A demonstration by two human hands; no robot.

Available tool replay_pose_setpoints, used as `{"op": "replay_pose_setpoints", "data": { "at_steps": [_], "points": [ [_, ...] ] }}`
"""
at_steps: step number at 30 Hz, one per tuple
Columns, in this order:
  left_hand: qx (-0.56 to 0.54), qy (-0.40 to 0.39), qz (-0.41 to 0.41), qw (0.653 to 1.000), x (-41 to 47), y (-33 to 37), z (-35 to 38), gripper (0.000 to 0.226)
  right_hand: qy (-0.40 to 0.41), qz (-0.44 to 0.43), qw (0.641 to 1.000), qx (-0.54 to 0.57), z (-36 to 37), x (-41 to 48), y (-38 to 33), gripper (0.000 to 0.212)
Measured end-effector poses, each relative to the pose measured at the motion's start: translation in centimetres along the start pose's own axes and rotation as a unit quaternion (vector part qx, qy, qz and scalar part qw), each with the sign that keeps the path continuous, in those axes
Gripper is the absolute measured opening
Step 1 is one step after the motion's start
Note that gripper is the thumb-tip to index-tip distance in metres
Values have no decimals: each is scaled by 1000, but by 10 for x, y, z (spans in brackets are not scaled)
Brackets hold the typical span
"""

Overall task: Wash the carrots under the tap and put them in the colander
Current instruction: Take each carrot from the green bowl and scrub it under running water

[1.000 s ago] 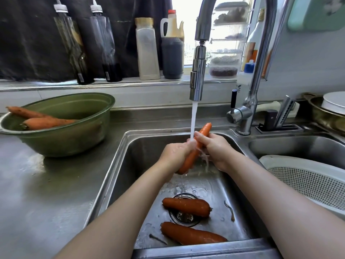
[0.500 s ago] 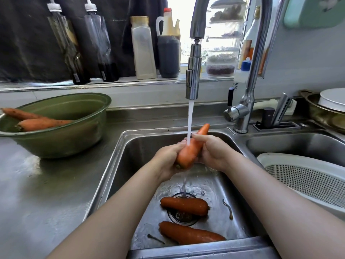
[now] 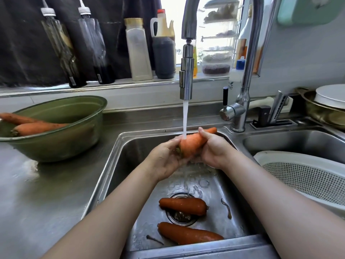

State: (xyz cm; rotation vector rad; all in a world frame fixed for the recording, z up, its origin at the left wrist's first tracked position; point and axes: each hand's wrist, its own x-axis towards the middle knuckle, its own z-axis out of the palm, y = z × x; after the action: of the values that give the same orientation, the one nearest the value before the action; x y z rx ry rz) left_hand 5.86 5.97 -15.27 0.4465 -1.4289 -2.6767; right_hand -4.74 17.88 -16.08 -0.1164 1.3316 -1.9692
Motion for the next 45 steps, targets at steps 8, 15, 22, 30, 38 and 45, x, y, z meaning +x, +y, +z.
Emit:
{"op": "replay_pose_setpoints", "data": {
  "at_steps": [8,15,22,30,38,45],
  "points": [
    [111,40,30,993,0,-4,0,28,46,-50,997,-47,11,4,4,34],
    [132,-38,26,990,-5,3,-2,26,83,-15,994,-74,5,8,4,41],
    [193,59,54,978,-5,0,1,30,-26,-25,997,-64,5,-2,4,40],
    [184,-20,32,982,-5,-5,2,24,106,-31,988,-107,7,7,7,51],
    [233,122,49,964,-1,-7,12,39,-43,-36,993,-104,12,-6,8,45],
    [222,30,-29,974,-10,0,1,42,63,-90,971,-213,11,9,15,64]
  ]
}}
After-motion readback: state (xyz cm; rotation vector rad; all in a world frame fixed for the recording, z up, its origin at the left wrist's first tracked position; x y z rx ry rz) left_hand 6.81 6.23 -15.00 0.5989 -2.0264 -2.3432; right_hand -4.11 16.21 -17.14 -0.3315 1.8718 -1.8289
